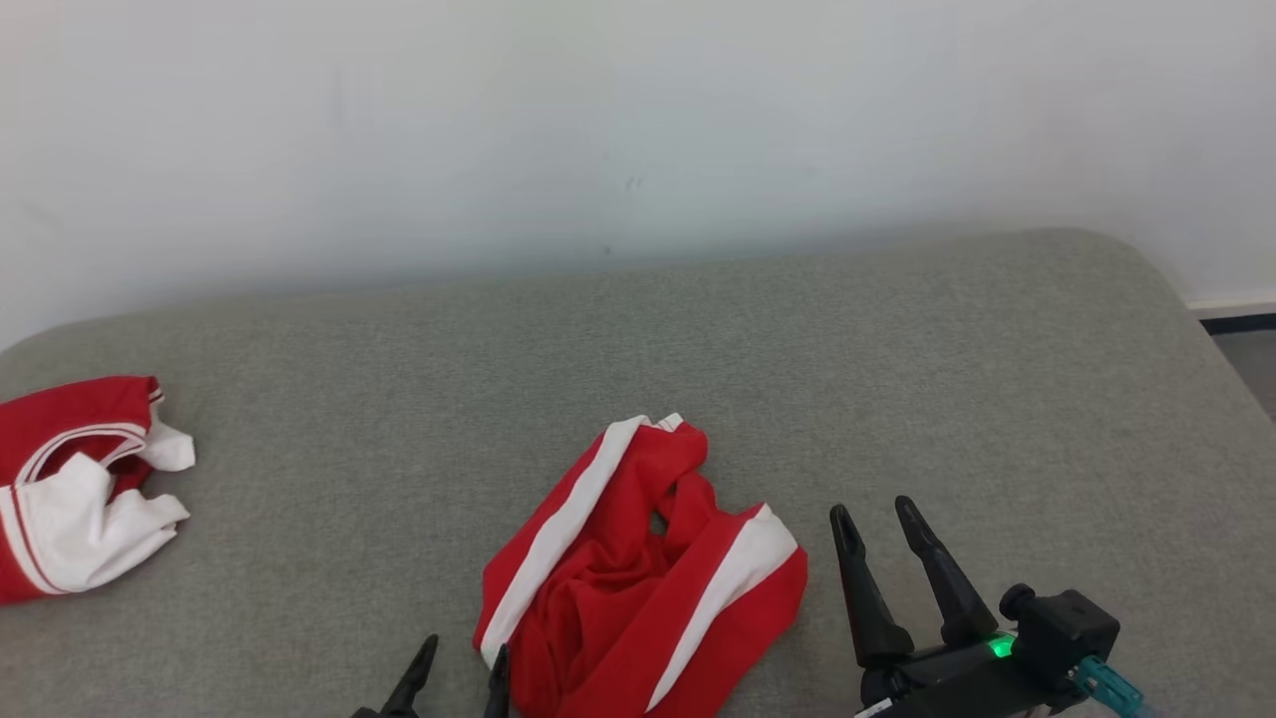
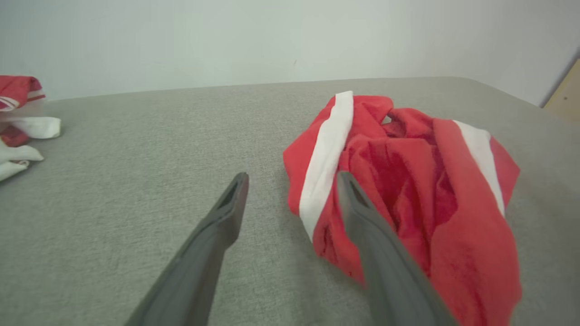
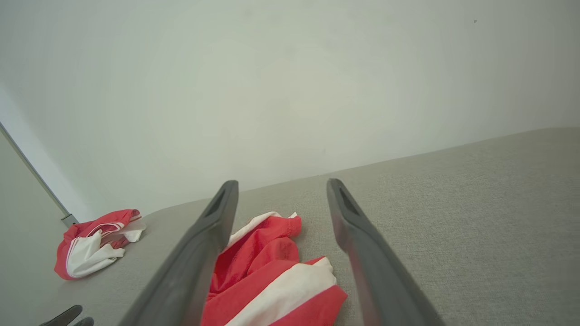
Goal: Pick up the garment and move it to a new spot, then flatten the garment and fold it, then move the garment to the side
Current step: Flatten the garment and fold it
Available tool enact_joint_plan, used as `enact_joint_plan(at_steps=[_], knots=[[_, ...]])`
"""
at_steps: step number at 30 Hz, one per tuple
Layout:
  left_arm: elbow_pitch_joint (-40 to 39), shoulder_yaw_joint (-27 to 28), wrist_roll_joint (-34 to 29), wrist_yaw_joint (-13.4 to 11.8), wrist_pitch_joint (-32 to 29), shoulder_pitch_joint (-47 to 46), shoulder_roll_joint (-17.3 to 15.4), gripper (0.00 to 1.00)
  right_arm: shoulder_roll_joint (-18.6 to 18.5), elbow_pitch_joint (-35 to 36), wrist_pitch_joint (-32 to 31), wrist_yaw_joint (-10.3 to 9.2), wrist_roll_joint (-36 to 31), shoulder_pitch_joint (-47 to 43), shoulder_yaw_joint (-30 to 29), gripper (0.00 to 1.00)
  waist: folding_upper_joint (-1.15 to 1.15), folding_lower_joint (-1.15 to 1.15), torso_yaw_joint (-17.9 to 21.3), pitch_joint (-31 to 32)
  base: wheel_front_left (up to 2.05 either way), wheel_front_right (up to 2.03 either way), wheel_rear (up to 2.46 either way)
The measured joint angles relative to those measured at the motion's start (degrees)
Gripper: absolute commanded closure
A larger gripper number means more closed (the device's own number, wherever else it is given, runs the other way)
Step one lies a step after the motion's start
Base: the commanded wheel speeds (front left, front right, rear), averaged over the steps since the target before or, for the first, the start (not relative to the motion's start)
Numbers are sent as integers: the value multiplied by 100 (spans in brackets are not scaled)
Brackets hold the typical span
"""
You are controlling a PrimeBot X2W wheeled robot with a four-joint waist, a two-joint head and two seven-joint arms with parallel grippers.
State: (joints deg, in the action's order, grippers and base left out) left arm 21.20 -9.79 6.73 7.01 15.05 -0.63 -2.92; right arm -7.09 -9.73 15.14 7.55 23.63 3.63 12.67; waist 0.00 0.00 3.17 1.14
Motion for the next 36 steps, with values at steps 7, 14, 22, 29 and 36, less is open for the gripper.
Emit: enact_joint_plan(at_steps=[7, 14, 22, 29, 36], knots=[[573, -131, 246, -104, 0, -242, 3, 0, -25, -86, -1, 0, -2, 18, -24, 0, 0, 0, 378, -97, 0, 0, 0], [1069, -25, 352, -54, 0, -608, -22, 100, -23, -91, -1, 0, -13, 19, -33, 0, 0, 0, 625, -234, 0, 0, 0], [604, 64, -3, -34, 0, -1460, -578, 100, 10, -55, -1, 0, -48, 92, -99, 0, 0, 0, 697, -421, 0, 0, 0], [661, -157, -87, 14, 0, -2651, -1236, 100, 48, -98, -1, 0, -102, 267, -107, 0, 0, 0, 836, -542, 0, 0, 0], [1085, -626, 121, 40, -169, -3585, -1634, 100, 47, -180, -1, 0, -102, 394, -130, 0, 0, 1, 1057, -771, 0, 0, 0]])
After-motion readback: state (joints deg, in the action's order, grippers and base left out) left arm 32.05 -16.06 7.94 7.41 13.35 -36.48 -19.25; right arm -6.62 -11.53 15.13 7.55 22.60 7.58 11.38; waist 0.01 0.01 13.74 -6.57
